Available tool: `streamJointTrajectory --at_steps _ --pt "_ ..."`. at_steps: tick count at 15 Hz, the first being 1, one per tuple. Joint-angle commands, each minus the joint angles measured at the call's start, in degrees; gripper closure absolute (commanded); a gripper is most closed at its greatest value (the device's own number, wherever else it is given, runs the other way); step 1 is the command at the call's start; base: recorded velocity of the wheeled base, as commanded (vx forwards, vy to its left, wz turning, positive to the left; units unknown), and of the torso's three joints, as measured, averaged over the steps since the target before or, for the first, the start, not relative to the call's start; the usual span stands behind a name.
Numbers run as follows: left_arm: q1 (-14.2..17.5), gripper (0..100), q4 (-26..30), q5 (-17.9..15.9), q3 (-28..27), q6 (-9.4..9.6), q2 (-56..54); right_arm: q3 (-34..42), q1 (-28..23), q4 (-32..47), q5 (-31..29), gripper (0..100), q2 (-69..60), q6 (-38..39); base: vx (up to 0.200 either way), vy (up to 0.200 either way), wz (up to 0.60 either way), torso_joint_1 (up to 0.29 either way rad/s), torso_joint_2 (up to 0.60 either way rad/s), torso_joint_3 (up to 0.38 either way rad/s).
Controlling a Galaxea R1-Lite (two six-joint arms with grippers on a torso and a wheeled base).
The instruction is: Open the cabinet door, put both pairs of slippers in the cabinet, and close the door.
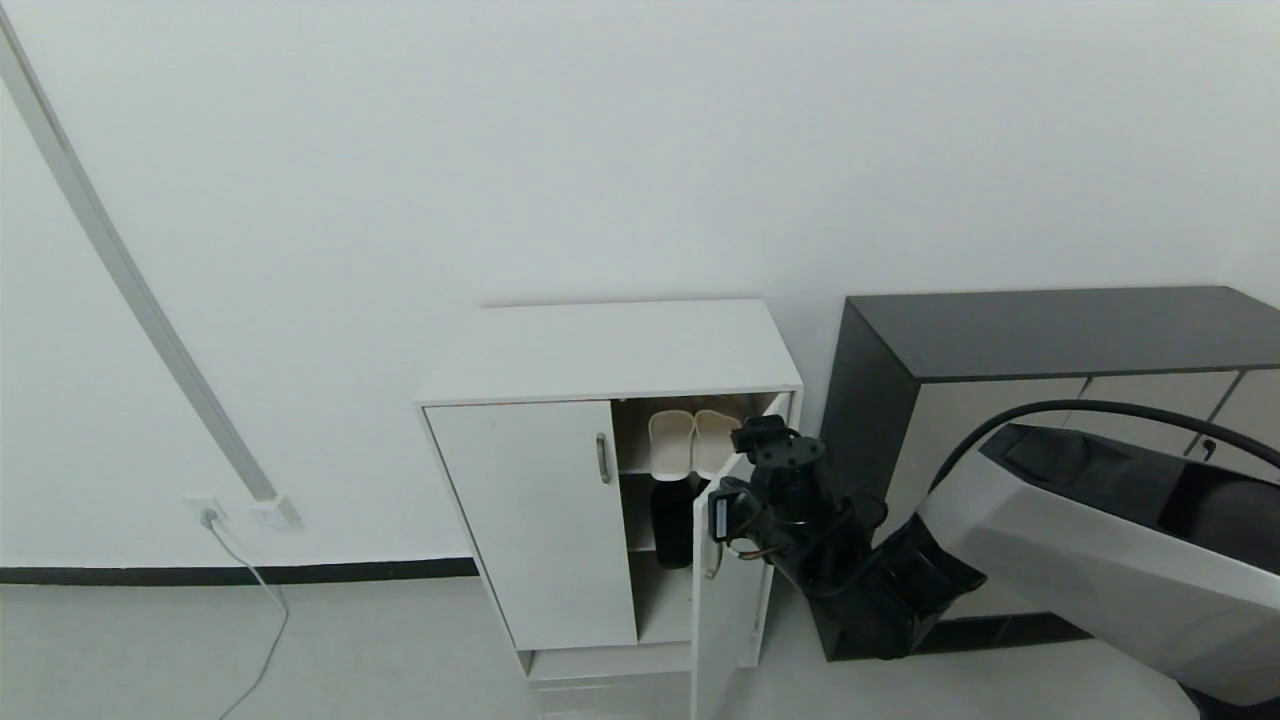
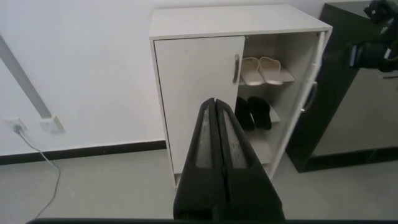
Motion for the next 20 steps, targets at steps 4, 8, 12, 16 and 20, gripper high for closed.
streamJointTrajectory --at_steps 4,8,12,16,20 --pt "0.06 100 0.08 0.00 0.00 -0.01 0.04 7.89 -0.12 -7.16 4.64 100 -2.45 0.04 0.000 0.000 0.00 0.000 0.00 0.000" --pt "0.06 100 0.08 0.00 0.00 0.25 -0.05 16.59 -0.56 -10.42 7.98 100 -4.56 -0.58 0.150 0.000 0.00 0.003 0.01 0.004" --pt "0.06 100 0.08 -0.09 0.00 0.34 0.04 18.70 -0.39 -10.86 9.13 100 -3.95 -2.07 0.200 0.000 0.00 -0.005 0.00 0.005" --pt "0.06 100 0.08 -0.09 0.00 0.34 0.04 18.97 -0.12 -11.12 9.22 100 -3.07 -2.16 0.200 0.000 0.00 0.010 0.00 0.002" --pt "0.06 100 0.08 -0.09 0.00 0.25 -0.05 18.70 0.23 -11.12 9.30 100 -2.45 -2.16 0.050 0.000 0.00 0.001 0.00 0.002"
